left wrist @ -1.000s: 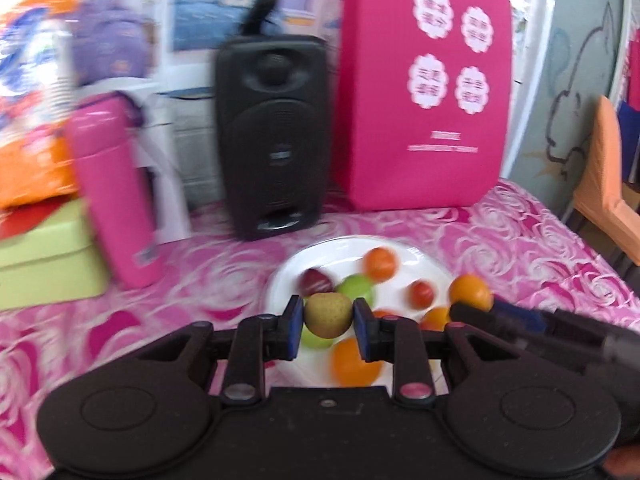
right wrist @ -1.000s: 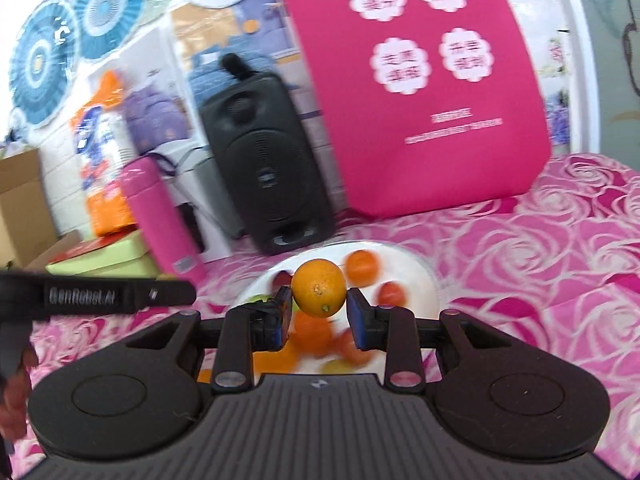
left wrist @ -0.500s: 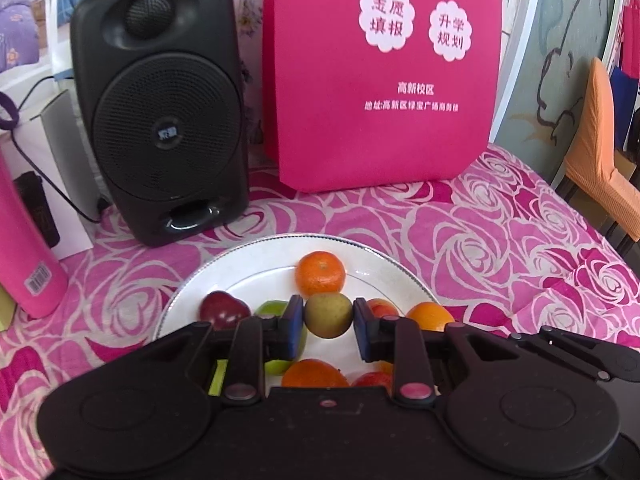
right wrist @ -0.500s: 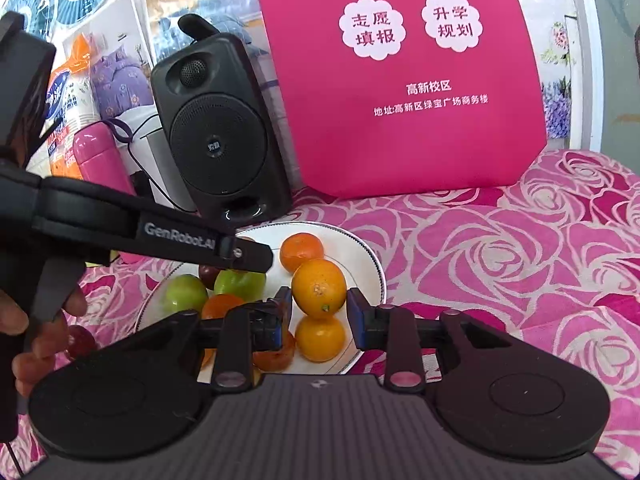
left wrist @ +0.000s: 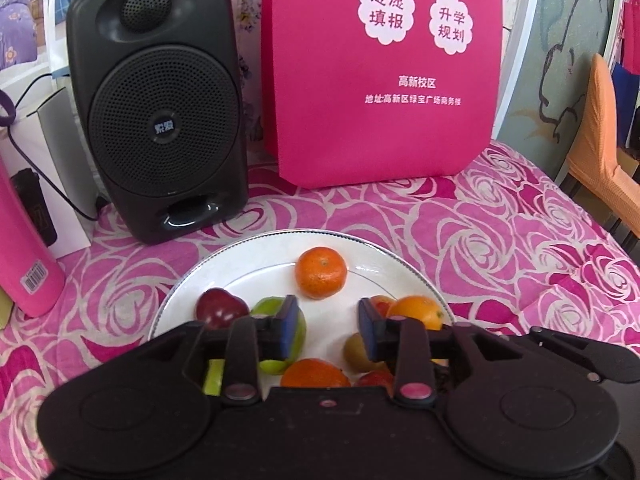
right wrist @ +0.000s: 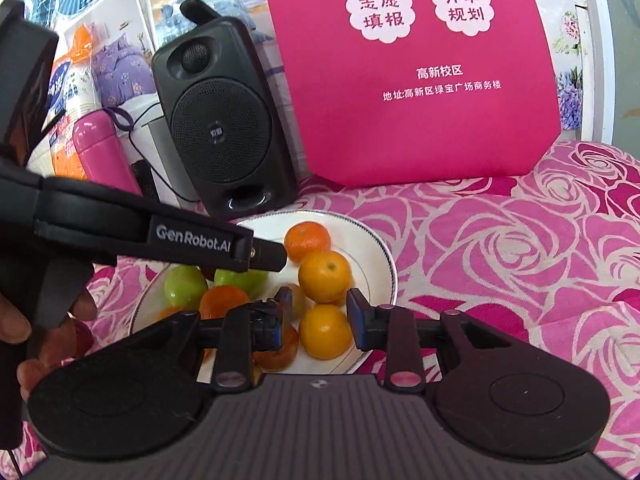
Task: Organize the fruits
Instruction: 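Open the left tool to release the yellow fruit while the right releases the orange, then withdraw both open tools from the plate toward the last fruits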
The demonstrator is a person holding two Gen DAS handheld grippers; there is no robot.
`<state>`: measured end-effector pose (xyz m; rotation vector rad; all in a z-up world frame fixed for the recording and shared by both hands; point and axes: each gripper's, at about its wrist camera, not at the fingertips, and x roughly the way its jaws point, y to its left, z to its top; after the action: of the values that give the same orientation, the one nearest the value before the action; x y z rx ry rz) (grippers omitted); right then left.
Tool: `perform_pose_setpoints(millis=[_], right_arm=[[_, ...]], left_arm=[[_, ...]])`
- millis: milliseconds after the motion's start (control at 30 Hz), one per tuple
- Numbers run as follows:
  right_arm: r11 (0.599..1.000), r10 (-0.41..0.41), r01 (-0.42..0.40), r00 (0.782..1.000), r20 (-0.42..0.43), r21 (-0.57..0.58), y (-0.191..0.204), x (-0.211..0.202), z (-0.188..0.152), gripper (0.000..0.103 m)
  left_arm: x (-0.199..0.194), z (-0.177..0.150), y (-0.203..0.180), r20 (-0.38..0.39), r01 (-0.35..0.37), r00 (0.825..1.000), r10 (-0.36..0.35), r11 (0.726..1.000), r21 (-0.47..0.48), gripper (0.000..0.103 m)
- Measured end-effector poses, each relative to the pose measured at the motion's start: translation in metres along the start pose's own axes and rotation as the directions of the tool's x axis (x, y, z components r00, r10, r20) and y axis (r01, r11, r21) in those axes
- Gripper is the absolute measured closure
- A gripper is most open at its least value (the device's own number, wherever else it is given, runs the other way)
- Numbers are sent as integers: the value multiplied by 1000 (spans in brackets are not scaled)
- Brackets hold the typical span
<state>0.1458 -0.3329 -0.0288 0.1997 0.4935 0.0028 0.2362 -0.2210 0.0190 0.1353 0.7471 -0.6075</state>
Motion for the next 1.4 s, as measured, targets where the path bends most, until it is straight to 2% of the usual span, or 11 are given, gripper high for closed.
perform_pose_setpoints(millis=[33,133,200,433,700,1033,1400], right_arm=[[1000,-7,7,1000,2,-7,1,-1,-1,46],[1000,-18,18,1000,9,-18,3,-5,-1,32],[1000,-17,17,1000,23,-18,4,-10,0,0],[998,-51,54,994,95,-35,17,-39,1,0],[999,-5,9,994,107,-39,37,-72,-6,0],[997,62,-59,997,48,-57,65,-89,-28,0],[990,112,-114,993,-30,-82,94,-89,-49,0]], left_arm=[[-2,0,-1,3,-6,1000,6,1000,3,0],[-17,-2,-4,47,-52,998,51,998,19,0],[-29,-4,-3,70,-79,994,78,997,12,0],[-76,-19,6,109,-169,979,173,984,-48,0],[-127,-53,17,115,-230,963,244,966,-119,0],[-163,-96,36,97,-291,945,311,939,-182,0],[-176,-127,61,72,-333,931,357,915,-228,0]])
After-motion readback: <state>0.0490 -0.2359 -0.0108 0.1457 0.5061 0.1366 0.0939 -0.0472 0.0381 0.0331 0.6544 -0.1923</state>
